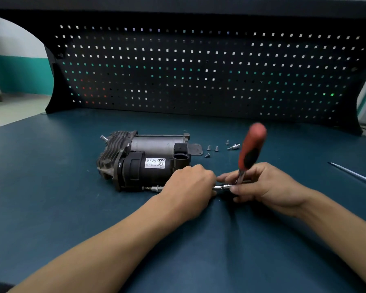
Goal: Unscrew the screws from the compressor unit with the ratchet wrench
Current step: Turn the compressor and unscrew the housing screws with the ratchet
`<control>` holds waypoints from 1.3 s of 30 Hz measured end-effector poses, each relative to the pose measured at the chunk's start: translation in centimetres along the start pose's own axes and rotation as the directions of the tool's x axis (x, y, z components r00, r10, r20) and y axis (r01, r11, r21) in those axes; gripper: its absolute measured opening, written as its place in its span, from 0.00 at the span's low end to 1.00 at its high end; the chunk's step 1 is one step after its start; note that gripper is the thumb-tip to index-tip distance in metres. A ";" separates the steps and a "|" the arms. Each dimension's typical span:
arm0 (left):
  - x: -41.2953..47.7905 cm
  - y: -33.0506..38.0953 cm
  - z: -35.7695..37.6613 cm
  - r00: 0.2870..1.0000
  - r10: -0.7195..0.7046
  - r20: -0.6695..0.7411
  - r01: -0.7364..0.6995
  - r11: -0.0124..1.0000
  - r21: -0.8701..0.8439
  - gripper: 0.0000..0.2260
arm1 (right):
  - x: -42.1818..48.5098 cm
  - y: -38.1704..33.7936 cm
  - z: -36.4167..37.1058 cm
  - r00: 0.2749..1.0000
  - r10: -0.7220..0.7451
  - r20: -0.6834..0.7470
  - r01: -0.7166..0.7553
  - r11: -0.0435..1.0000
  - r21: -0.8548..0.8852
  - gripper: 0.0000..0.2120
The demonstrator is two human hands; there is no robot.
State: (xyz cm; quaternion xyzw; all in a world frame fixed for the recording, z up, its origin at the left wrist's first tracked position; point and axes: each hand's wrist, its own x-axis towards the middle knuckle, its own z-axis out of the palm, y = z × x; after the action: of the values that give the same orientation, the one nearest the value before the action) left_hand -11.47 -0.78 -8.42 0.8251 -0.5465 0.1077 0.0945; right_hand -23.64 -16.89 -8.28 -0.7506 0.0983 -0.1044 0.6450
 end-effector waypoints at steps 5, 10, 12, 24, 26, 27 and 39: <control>0.1 0.1 -0.3 0.999 -0.044 0.026 0.047 0.994 -0.102 0.11 | 0.1 -0.1 -0.1 0.999 0.039 -0.008 -0.039 0.999 0.022 0.16; 0.1 0.1 -0.5 0.999 -0.047 0.023 0.050 0.992 -0.114 0.10 | 0.3 -0.3 0.6 0.989 0.121 -0.081 -0.113 0.990 0.088 0.18; 0.1 0.1 -0.5 0.999 -0.045 0.015 0.046 0.992 -0.115 0.10 | 0.5 -0.3 0.9 0.978 0.169 -0.123 -0.154 0.980 0.123 0.17; 0.1 0.0 -0.4 0.999 -0.038 0.003 0.038 0.995 -0.094 0.09 | 0.8 -0.1 1.1 0.960 0.249 -0.128 -0.226 0.959 0.173 0.09; 0.1 0.0 -0.4 0.999 -0.038 0.011 0.038 0.995 -0.096 0.09 | 0.7 -0.2 1.0 0.964 0.240 -0.112 -0.220 0.961 0.169 0.12; 0.1 0.0 -0.4 0.999 -0.035 0.018 0.037 0.995 -0.095 0.09 | 0.6 -0.3 1.0 0.967 0.232 -0.103 -0.213 0.963 0.166 0.14; 0.2 -0.4 -0.2 1.000 0.003 0.023 -0.002 0.998 -0.055 0.10 | 0.0 0.3 0.3 1.000 -0.013 -0.013 0.013 1.000 0.006 0.14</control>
State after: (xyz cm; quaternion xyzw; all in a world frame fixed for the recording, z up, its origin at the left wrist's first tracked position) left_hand -11.06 -0.71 -8.22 0.8226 -0.5514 0.0832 0.1110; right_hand -23.59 -16.67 -8.59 -0.7487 0.0974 -0.1137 0.6458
